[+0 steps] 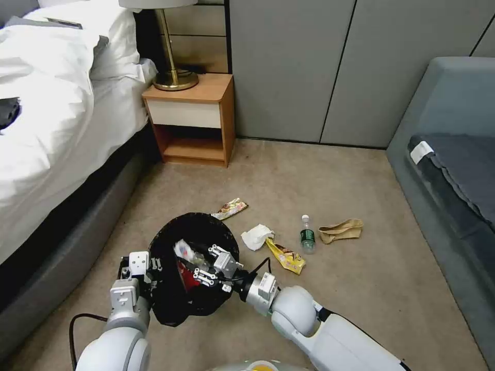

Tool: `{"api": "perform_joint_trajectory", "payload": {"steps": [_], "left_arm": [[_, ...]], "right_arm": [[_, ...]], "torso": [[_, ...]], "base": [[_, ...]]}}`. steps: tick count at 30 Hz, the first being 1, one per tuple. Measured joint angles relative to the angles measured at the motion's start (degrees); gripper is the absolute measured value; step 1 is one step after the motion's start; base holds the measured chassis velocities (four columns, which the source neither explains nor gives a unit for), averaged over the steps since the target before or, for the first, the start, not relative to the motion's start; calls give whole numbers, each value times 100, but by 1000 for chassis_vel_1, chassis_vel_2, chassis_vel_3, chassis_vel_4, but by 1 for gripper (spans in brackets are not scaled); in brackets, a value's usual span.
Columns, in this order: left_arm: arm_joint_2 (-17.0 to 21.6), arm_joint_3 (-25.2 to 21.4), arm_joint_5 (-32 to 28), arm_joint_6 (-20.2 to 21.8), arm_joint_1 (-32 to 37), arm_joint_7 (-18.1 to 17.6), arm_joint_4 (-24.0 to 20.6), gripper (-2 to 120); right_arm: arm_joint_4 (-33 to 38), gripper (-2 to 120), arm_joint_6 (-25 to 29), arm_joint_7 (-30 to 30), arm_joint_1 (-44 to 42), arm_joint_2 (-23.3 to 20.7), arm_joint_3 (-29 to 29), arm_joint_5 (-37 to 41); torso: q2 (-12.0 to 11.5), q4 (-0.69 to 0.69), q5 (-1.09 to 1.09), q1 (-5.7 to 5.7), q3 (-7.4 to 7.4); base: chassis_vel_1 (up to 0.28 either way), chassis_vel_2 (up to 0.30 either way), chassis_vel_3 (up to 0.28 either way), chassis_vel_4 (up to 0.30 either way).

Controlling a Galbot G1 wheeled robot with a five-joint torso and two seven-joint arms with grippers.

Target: Pick up the trash bin, then pick up the garbage from the floor and place it into the trash bin.

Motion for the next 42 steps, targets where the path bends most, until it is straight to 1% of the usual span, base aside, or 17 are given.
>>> {"api": "perform_joint_trajectory", "payload": {"steps": [1,2,3,5,8,11,17,21,24,27,28,30,31,34,38,41,42], "left_arm": [[0,0,0,0,-4,0,7,1],[0,0,0,0,-4,0,7,1],[0,2,0,2,-10,0,13,1],[0,3,0,3,-13,0,14,1],[-5,12,0,10,-37,0,16,1],[-7,13,2,10,-39,0,23,1],[-8,8,4,10,-38,1,25,1],[3,-20,4,9,-34,2,43,1],[14,-36,3,9,-40,2,61,1],[27,-60,-2,8,-65,2,108,1],[27,-60,-2,8,-65,2,108,1],[42,-86,-22,8,-82,8,141,1],[42,-86,-22,8,-82,8,141,1],[83,-148,-75,5,-112,12,187,1],[106,-163,-101,7,-144,12,204,1],[107,-165,-119,16,-184,14,217,1],[107,-165,-119,16,-184,14,217,1]], "right_arm": [[15,63,-5,0,-9,-8,2,2],[15,63,-5,0,-9,-8,2,2],[47,70,-31,0,-20,-36,4,12],[63,73,-46,0,-23,-52,6,22],[121,91,-80,0,-34,-136,21,64],[149,98,-90,-1,-44,-163,24,67],[274,100,-91,-1,-67,-231,47,65],[654,100,-89,59,-67,-274,227,51],[1001,100,-87,143,-93,-307,487,2],[1714,100,-163,423,-306,-448,1178,-96],[1714,100,-163,423,-306,-448,1178,-96],[2149,100,-308,748,-651,-613,1811,-238],[2149,100,-308,748,-651,-613,1811,-238],[2390,100,-464,1162,-1304,-817,2604,-406],[2392,100,-498,1429,-1690,-860,2982,-493],[2359,100,-570,1757,-2248,-600,3574,-633],[2359,100,-570,1757,-2248,-600,3574,-633]], "torso": [[0,0,0,0,0],[0,0,0,0,0],[0,0,0,-1,0],[0,0,0,0,0],[0,0,0,0,0],[0,0,0,0,0],[0,0,0,0,0],[0,0,0,0,0],[0,1,1,0,0],[0,1,0,0,0],[0,1,0,0,0],[0,0,0,0,0],[0,0,0,0,0],[0,0,1,0,0],[0,-1,1,0,0],[0,-1,1,0,0],[0,-1,1,0,0]], "base": [[0,0,0,0],[0,0,0,0],[0,0,0,0],[0,0,0,0],[0,0,0,0],[0,0,0,0],[0,0,0,0],[0,0,0,0],[0,0,0,0],[0,0,0,0],[0,0,0,0],[0,0,0,0],[0,0,0,0],[0,0,0,0],[0,0,0,0],[0,0,0,0],[0,0,0,0]]}}
